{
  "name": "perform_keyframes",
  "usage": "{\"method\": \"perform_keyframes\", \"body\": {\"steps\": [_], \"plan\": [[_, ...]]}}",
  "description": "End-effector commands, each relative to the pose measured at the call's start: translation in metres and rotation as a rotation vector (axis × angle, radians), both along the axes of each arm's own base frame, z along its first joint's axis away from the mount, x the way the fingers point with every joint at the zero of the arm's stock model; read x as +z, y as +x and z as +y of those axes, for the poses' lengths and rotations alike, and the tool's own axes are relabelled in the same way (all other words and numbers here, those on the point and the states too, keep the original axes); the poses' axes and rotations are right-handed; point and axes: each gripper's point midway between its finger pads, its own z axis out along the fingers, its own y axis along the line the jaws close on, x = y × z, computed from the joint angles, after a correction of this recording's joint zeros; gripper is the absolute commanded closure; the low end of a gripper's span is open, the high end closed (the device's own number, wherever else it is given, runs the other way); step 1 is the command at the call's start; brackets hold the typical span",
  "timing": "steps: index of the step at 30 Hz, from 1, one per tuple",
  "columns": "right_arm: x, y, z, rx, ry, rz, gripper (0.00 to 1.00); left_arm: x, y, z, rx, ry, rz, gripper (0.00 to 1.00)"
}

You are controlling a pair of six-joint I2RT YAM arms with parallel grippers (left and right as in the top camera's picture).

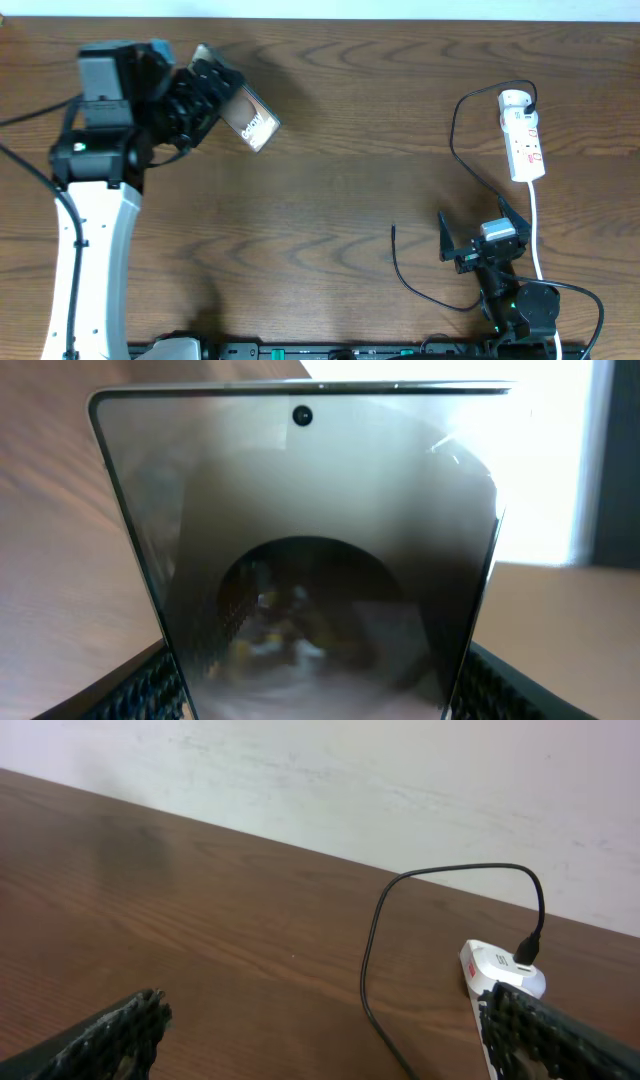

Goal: Plug charger to phone and switch on socket
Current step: 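Lift the phone with the left gripper and raise it upright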

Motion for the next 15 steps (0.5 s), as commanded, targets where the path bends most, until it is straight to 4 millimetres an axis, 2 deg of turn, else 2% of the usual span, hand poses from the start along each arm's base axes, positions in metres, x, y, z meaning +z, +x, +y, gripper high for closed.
{"method": "perform_keyframes", "body": {"steps": [1, 8, 15], "plan": [[-0.001, 0.000, 0.001, 0.004, -0.007, 0.001, 0.01, 0.028, -0.010, -0.004, 0.033, -0.331, 0.121, 0.92], [-0.001, 0.000, 0.001, 0.004, -0.007, 0.001, 0.01, 0.051, -0.019, 0.007, 0.116, -0.694, 0.351, 0.93], [-0.001, 0.000, 0.001, 0.004, -0.007, 0.001, 0.01, 0.061, -0.029, 0.001, 0.127, -0.863, 0.521, 0.93]]}}
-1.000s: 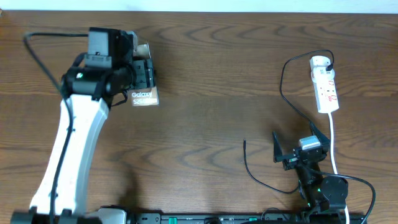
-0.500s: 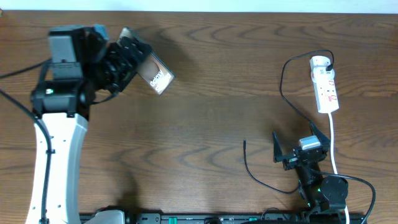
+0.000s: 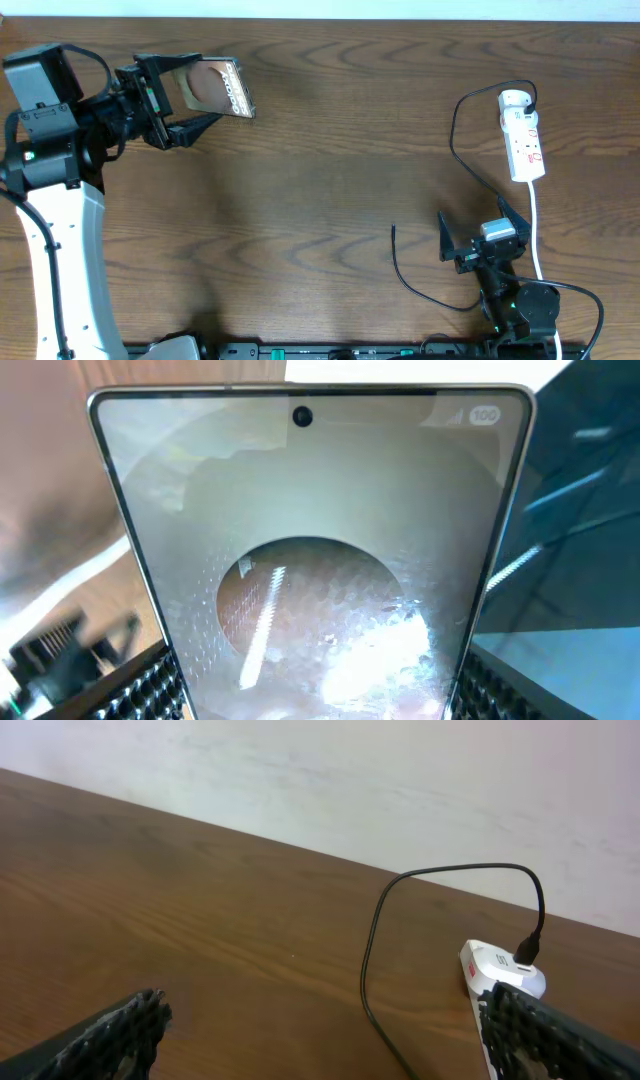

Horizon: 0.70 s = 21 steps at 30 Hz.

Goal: Plug charger to phone and switch on socket
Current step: 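Lift the phone with the left gripper and raise it upright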

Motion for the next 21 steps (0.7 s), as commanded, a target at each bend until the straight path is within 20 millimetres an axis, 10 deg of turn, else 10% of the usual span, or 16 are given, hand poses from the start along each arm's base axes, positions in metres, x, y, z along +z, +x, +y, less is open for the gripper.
{"method": "perform_keyframes", "body": {"steps": [1, 21], "plan": [[-0.0012, -0.0003, 0.0009, 0.004, -0.007, 0.002, 0.01, 0.0187, -0.0129, -0.0111, -0.044, -0.172, 0.103, 0.93], [-0.0012, -0.0003, 0.0009, 0.004, -0.007, 0.002, 0.01, 0.0147, -0.0074, -0.0064, -0.020, -0.114, 0.059, 0.92]]}}
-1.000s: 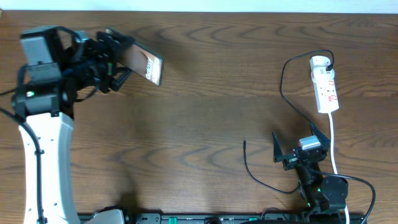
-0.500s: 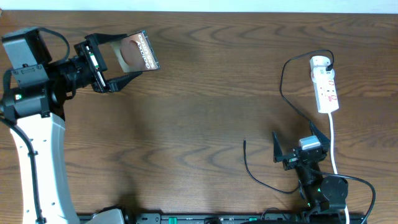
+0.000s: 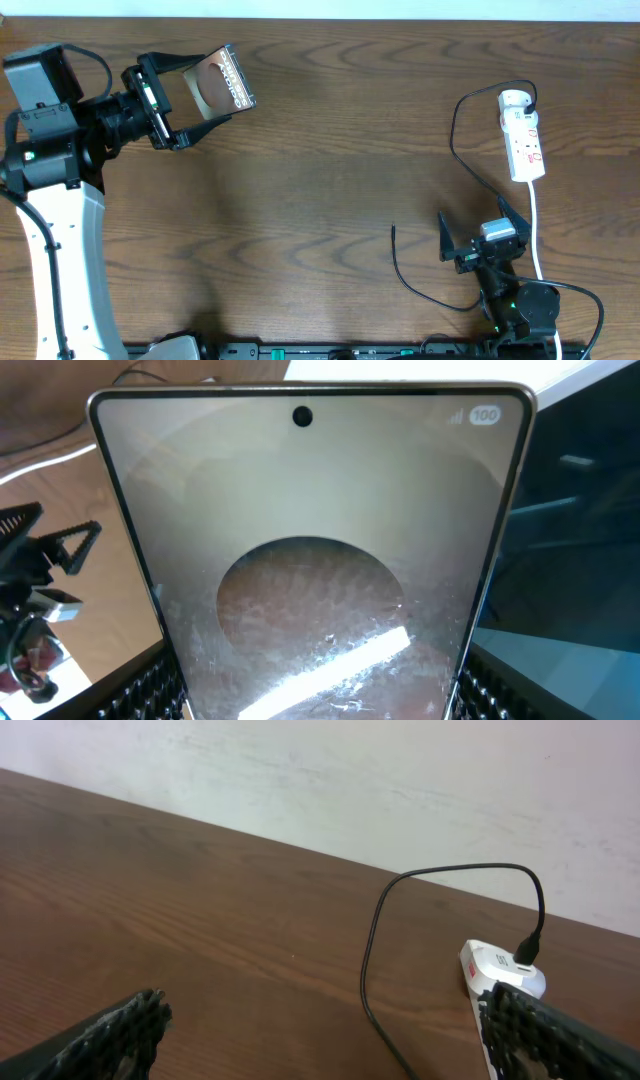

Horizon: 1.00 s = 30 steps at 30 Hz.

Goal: Plug charger to phone and switch on socket
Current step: 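Lift the phone with the left gripper and raise it upright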

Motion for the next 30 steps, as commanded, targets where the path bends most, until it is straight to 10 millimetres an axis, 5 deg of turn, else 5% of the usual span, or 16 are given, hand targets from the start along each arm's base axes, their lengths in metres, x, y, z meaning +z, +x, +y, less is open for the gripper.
{"method": "perform_keyframes", "body": {"steps": [1, 8, 19, 30], "plan": [[-0.001, 0.000, 0.001, 0.004, -0.007, 0.001, 0.01, 0.003, 0.003, 0.005, 0.005, 0.093, -0.113, 0.93], [-0.001, 0.000, 0.001, 0.004, -0.007, 0.001, 0.01, -0.024, 0.017, 0.029, 0.025, 0.466, -0.320, 0.93], [-0.001, 0.000, 0.001, 0.004, -0.007, 0.001, 0.01, -0.112, -0.021, 0.084, -0.017, 0.940, -0.033, 0.93], [-0.001, 0.000, 0.001, 0.003, -0.007, 0.001, 0.01, -0.155, -0.045, 0.101, -0.072, 1.071, 0.124, 0.93]]}}
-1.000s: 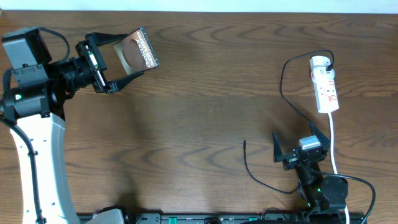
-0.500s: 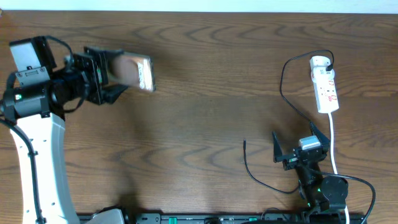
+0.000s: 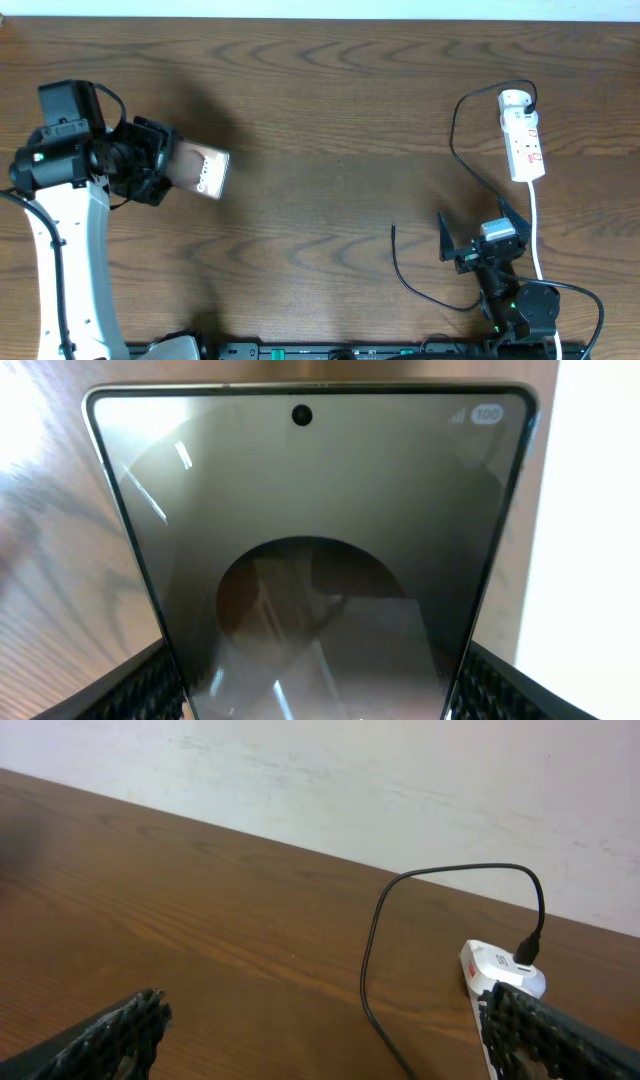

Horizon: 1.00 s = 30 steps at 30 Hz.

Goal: Plug charger to phone and switch on socket
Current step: 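Lift the phone with the left gripper and raise it upright, then move the right gripper toward the phone held by the left gripper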

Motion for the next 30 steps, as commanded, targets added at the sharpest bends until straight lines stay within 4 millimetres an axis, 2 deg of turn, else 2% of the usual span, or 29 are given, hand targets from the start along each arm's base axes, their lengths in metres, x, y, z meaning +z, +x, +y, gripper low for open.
{"method": "perform_keyframes", "body": {"steps": [1, 7, 13, 19, 23, 27, 30], "plan": [[-0.001, 0.000, 0.001, 0.003, -0.007, 0.001, 0.01, -0.013, -0.007, 0.009, -0.014, 0.097, 0.037, 0.93], [0.000, -0.001, 0.002, 0.011, -0.006, -0.001, 0.01, -0.030, -0.012, 0.001, -0.056, 0.157, 0.088, 0.93], [0.010, -0.003, 0.008, 0.042, 0.066, -0.009, 0.01, -0.030, -0.009, -0.005, -0.077, 0.174, 0.081, 0.93], [0.057, -0.005, -0.006, -0.035, 0.062, -0.073, 0.01, -0.028, -0.003, -0.004, -0.074, 0.179, 0.052, 0.93], [0.090, 0.001, -0.006, -0.039, 0.058, -0.020, 0.01, -0.027, 0.000, -0.004, -0.070, 0.180, 0.043, 0.93], [0.125, 0.025, -0.004, -0.041, 0.051, 0.091, 0.01, -0.029, 0.000, -0.004, -0.071, 0.179, 0.048, 0.93], [0.151, 0.048, 0.006, 0.006, 0.059, 0.206, 0.01, -0.030, 0.000, -0.004, -0.071, 0.178, 0.052, 0.93]]}}
